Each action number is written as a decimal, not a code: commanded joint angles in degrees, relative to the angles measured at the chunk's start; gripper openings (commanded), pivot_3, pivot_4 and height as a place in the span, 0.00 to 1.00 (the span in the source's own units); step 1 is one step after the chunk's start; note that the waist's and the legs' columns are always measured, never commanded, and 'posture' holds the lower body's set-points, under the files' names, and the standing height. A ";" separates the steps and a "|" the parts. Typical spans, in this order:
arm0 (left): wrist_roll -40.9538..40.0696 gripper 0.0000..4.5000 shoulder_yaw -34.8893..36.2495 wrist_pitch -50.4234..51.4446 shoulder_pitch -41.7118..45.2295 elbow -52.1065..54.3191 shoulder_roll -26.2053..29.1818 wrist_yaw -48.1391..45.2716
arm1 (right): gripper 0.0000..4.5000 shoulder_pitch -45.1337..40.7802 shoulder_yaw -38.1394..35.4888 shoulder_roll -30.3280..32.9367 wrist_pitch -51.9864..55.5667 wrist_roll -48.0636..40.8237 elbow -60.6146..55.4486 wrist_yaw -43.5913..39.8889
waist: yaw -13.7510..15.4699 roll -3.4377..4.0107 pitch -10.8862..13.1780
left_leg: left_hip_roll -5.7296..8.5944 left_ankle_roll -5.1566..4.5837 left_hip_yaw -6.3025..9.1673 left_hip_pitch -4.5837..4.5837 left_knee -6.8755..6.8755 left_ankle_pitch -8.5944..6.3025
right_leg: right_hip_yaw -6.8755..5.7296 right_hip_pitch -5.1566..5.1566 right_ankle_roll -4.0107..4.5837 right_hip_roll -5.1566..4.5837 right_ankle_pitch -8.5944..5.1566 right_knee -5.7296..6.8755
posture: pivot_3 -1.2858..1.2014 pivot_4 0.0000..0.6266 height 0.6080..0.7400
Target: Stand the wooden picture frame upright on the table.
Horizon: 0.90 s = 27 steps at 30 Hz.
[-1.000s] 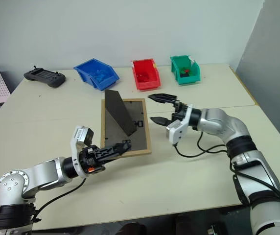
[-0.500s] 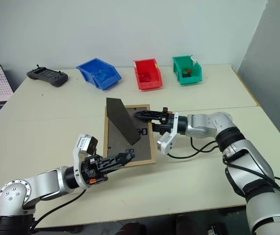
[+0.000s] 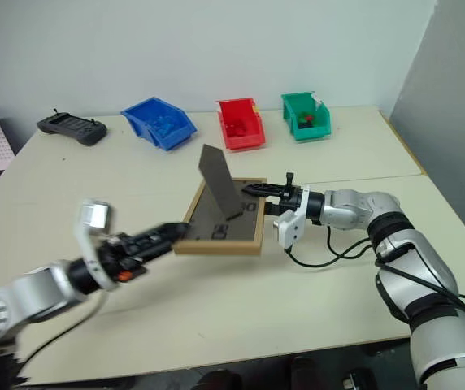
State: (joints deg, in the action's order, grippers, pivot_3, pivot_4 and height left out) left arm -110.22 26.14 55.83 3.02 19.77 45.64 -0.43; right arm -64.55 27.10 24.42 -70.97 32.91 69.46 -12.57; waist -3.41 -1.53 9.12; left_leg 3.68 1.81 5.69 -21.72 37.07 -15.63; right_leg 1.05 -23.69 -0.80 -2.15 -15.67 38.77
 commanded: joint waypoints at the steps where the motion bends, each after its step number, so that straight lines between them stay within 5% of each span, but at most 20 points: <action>1: 15.34 1.00 0.92 -4.00 -2.91 14.48 2.04 3.71 | 0.29 1.30 -15.52 -9.24 25.65 -31.37 -2.33 -37.05 | -0.25 -0.02 0.03 | -0.21 -0.01 -0.02 0.10 0.07 -0.01 | -0.04 0.23 0.11 0.15 0.07 -0.20 | 0.52 0.24 1.00; 4: 29.89 1.00 -1.57 -7.06 -5.50 21.81 2.13 3.53 | 0.29 0.80 -21.51 -14.18 47.32 -41.35 -4.89 -53.04 | -0.07 0.11 0.10 | -0.27 -0.02 0.02 0.22 -0.05 -0.02 | -0.06 0.27 0.16 0.19 0.10 -0.17 | 0.52 0.24 1.00; 8: 47.80 1.00 -8.52 -12.70 -8.88 25.35 0.17 0.42 | 0.29 -1.07 -23.53 -18.14 68.80 -44.79 -4.33 -61.17 | 1.18 0.28 0.21 | -0.24 0.09 0.11 0.21 -0.10 -0.14 | -0.13 0.20 0.18 0.19 0.09 -0.11 | 0.52 0.24 1.00; 19: 65.24 1.00 -15.81 -20.17 -17.53 26.87 -6.03 -6.98 | 0.29 1.50 -23.17 -21.63 71.59 -39.58 0.12 -54.22 | 1.80 0.30 0.22 | -0.22 0.12 0.08 -0.02 -0.02 -0.16 | -0.13 -0.07 0.21 0.18 0.11 0.07 | 0.52 0.24 1.00; 27: 66.57 1.00 -13.37 -19.64 -14.07 22.35 -5.87 -12.56 | 0.73 6.87 -21.86 -18.33 67.17 -36.02 -3.18 -53.48 | 1.76 0.28 0.20 | -0.23 0.11 0.08 0.00 -0.01 -0.16 | -0.16 -0.06 0.21 0.19 0.11 0.13 | 0.52 0.24 1.00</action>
State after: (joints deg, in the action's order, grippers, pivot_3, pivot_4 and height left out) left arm -44.23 10.79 37.03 -12.35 42.23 39.32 -11.13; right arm -58.05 5.48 4.92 -2.15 -3.67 68.80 -66.47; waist -1.65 -1.25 9.33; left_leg 3.45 1.91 5.76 -21.72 37.07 -15.78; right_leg 0.88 -23.75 -0.59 -1.96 -15.56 38.90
